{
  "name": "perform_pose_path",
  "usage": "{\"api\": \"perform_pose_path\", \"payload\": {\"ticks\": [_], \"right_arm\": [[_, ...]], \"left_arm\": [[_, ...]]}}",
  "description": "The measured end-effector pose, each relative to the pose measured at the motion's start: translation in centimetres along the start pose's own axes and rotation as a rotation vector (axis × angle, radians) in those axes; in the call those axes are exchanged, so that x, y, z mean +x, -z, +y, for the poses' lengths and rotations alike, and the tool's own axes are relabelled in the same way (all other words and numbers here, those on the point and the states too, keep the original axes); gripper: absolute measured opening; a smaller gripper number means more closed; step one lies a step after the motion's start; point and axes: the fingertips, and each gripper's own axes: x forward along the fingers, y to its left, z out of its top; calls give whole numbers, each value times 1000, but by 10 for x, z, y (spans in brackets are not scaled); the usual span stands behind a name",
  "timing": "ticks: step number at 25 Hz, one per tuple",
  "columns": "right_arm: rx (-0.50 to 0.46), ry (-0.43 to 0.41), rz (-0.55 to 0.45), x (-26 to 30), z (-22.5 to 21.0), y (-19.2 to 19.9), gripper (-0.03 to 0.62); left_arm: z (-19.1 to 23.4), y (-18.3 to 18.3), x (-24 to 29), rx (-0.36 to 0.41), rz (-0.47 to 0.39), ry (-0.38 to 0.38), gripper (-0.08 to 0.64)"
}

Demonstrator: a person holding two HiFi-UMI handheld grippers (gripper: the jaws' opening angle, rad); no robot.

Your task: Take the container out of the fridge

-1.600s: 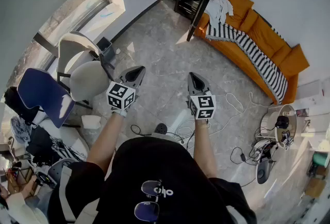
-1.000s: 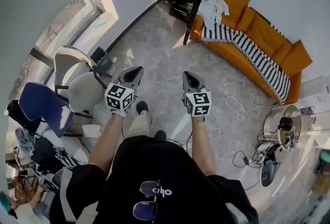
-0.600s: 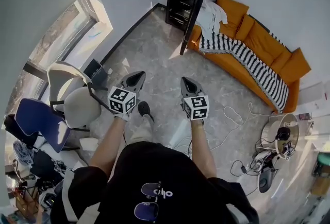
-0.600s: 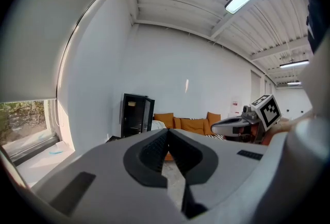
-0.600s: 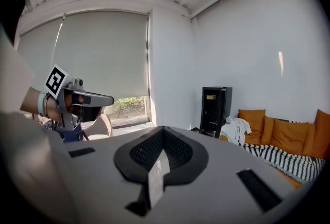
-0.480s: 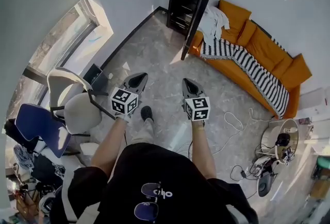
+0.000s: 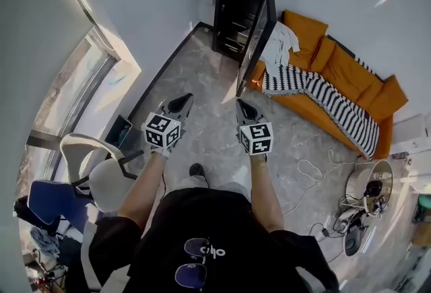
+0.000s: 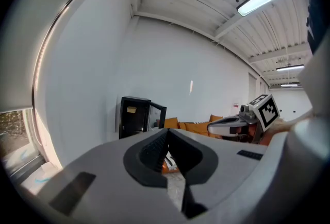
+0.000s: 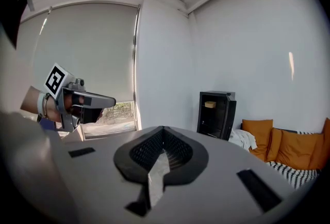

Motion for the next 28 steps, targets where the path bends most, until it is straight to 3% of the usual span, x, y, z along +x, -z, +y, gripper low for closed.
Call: {"api": "perform_pose_path", "payload": {"ticks": [11,20,28], "right_arm": [[-33,-34,6,113,-57,-32,8],[-75,-109,0,227,-155,-76,8],[-32,-158,-24,285,-238,-100,8]], "left_arm": [[83,-15,95,-44,-15,-21,6],[161,-57,221,-74,-46,-111,6],[177,-95,330,-72,-54,-125,6]]}}
